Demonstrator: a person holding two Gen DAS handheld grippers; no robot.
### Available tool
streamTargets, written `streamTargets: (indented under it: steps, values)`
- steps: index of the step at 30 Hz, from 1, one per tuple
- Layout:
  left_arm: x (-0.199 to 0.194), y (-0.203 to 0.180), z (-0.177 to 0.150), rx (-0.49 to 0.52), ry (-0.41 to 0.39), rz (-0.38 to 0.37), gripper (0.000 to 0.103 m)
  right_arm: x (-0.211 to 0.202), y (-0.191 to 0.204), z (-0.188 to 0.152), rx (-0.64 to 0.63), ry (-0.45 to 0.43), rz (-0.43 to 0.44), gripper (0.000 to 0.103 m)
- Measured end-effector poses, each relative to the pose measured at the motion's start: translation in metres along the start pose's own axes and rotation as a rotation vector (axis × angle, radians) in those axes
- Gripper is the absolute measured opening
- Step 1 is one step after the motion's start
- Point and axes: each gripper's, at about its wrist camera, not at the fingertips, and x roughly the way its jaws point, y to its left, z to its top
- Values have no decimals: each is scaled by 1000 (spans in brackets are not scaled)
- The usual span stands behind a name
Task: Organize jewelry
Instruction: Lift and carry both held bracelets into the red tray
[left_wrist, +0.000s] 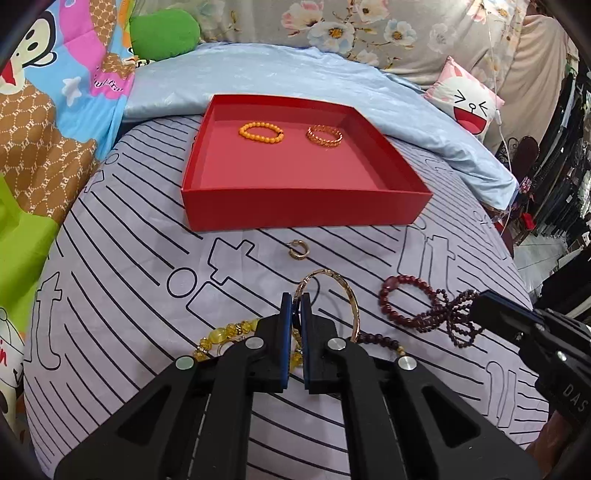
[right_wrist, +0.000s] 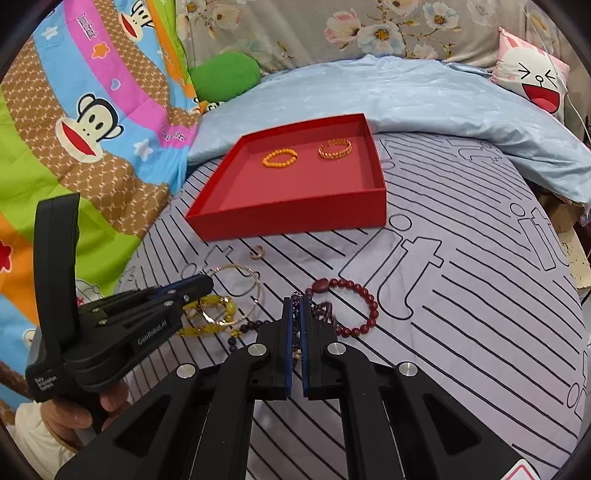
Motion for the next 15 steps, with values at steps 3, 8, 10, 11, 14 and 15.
streamTargets:
  steps: [3, 8, 10, 11, 14, 15]
  values:
    - [-12, -4, 3, 7, -13, -10, 4, -10, 2, 7, -1, -24, 9, 4]
    - [-27, -5, 12, 6, -36, -31, 4, -23, 0, 18, 20, -54, 40, 4]
    - [-34, -5, 19, 2, -50, -44, 4, -28, 0, 26, 15, -69, 38, 4]
    - [-36, -5, 22, 2, -56, -47, 4, -29, 0, 29, 11, -75, 35, 4]
    - [-41, -5, 37, 9, -82, -49, 4, -31, 0, 44, -5, -100, 23, 4]
    - [-42, -4, 44, 6, -90, -57, 4, -30, 0, 48, -11, -107, 19, 4]
